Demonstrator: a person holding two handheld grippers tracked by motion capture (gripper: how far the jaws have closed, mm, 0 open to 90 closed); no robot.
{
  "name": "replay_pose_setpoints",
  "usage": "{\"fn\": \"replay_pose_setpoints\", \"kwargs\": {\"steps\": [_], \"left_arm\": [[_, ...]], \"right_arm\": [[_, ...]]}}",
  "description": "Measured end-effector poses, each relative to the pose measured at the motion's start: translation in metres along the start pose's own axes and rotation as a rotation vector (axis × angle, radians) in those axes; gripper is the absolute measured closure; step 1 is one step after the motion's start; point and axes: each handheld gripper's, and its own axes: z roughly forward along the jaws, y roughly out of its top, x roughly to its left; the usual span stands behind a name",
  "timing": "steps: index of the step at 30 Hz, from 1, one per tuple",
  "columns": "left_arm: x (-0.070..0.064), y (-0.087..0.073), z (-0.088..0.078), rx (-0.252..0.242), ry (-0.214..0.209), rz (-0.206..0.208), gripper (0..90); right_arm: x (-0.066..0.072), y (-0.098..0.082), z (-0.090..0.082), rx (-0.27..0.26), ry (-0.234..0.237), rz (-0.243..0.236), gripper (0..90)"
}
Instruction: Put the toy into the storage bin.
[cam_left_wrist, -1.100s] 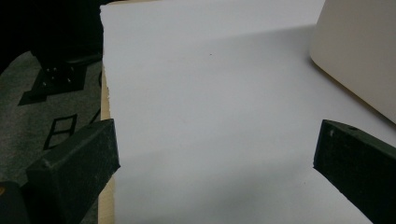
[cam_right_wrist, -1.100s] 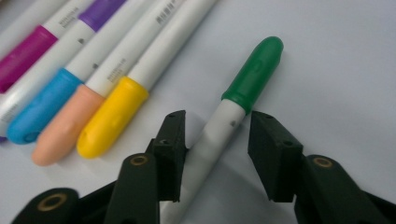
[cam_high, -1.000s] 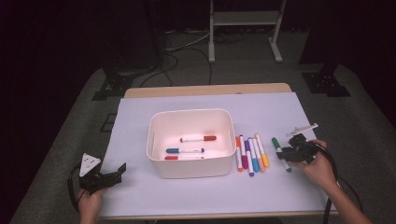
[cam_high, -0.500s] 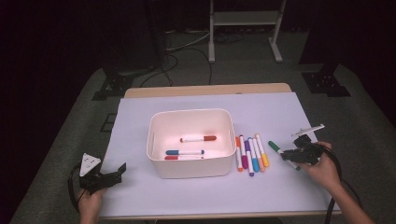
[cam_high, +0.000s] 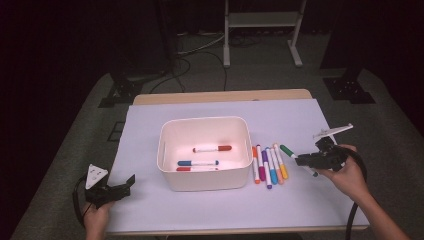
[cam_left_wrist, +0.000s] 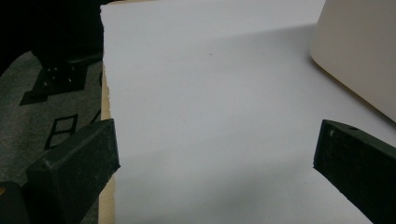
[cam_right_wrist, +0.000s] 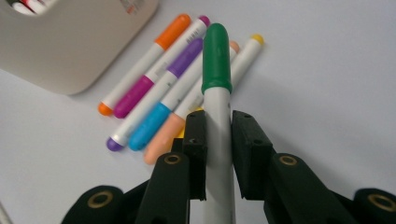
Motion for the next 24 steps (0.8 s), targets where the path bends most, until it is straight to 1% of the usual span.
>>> {"fn": "replay_pose_setpoints", "kwargs": {"steps": [6,13,18,24], "left_arm": [[0.0,0.0,0.0,-0.001,-0.001,-0.001,0.0],[0.0,0.0,0.0,-0.001,-0.001,0.0,0.0],[0.0,0.0,0.0,-0.004,-0.002,-0.002,0.0],[0.0,0.0,0.0,-0.001,-0.004,-0.001,0.0]], "right_arm": [[0.014,0.02,-0.013,-0.02,0.026,-0.025,75.5],[0.033,0.044,-0.029,-0.04,0.045,-0.078,75.5],[0.053,0.064,-0.039,-0.038,0.046,-0.141,75.5],[0.075,0.085,-0.046,-0.057,0.075,-0.196,75.5]]}}
